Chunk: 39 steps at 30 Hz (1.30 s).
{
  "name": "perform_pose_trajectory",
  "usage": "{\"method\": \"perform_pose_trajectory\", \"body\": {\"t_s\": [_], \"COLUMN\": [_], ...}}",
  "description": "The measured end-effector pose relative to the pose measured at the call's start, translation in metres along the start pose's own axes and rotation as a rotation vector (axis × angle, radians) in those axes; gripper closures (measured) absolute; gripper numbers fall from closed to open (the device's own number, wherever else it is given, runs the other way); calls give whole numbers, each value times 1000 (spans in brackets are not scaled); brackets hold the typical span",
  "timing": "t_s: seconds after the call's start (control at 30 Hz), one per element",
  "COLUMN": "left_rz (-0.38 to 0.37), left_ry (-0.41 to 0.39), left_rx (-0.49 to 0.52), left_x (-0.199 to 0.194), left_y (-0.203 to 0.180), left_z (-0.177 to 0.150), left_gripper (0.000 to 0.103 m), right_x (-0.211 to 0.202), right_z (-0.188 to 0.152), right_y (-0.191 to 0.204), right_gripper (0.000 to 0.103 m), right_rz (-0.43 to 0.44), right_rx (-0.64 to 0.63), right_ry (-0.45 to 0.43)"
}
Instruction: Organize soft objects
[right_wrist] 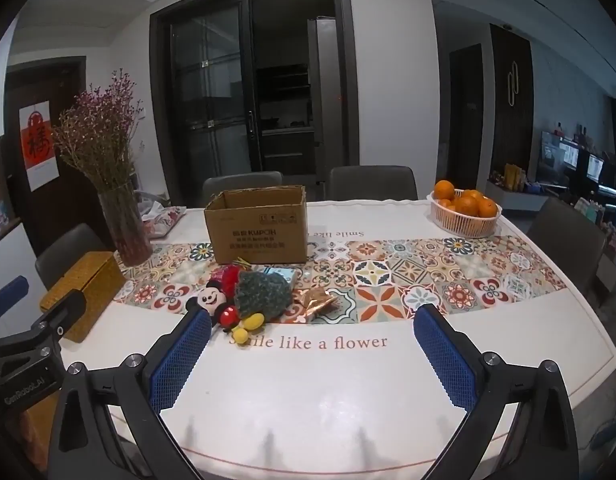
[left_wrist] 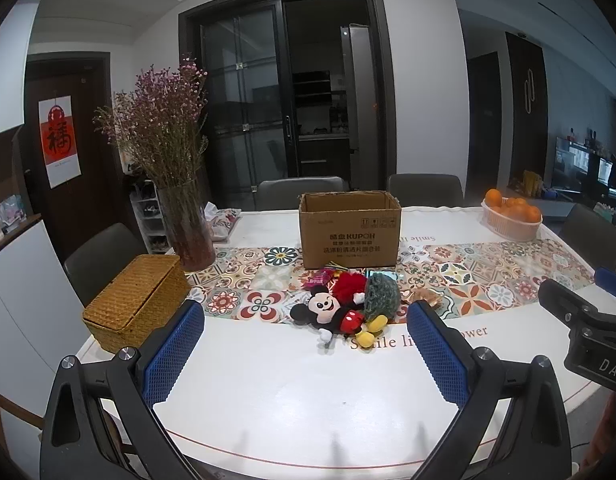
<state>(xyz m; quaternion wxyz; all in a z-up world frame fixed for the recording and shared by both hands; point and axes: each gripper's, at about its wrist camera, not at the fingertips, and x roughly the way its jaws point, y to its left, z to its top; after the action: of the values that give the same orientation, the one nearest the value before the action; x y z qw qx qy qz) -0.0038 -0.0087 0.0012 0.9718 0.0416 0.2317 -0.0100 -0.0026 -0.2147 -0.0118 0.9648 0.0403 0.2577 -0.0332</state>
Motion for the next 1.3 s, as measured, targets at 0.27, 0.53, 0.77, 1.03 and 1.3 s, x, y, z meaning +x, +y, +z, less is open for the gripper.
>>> {"method": "perform_pose_trajectory", "body": {"t_s": [0.27, 0.53, 0.77, 1.03, 1.3], "left_rz": [-7, -13, -18, -27, -32], "left_ry": [2, 2, 2, 6, 10], "left_rx": [1, 0, 1, 4, 3], "left_x": [-1, -1, 0, -1, 2], "left_y": [-2, -2, -2, 0, 1], "left_z": [1, 1, 1, 1, 1], "left_gripper": [0, 0, 0, 0, 0], "right_x": [-1, -1, -1, 1, 3], "right_z": [-1, 1, 1, 2, 1], "right_y": [-2, -1, -2, -2, 0], "right_gripper": [0, 0, 0, 0, 0], "right_rz": [-2, -1, 0, -2, -2], "right_rx": [2, 2, 4, 6, 5], "right_ry": [-1, 1, 2, 7, 7]}}
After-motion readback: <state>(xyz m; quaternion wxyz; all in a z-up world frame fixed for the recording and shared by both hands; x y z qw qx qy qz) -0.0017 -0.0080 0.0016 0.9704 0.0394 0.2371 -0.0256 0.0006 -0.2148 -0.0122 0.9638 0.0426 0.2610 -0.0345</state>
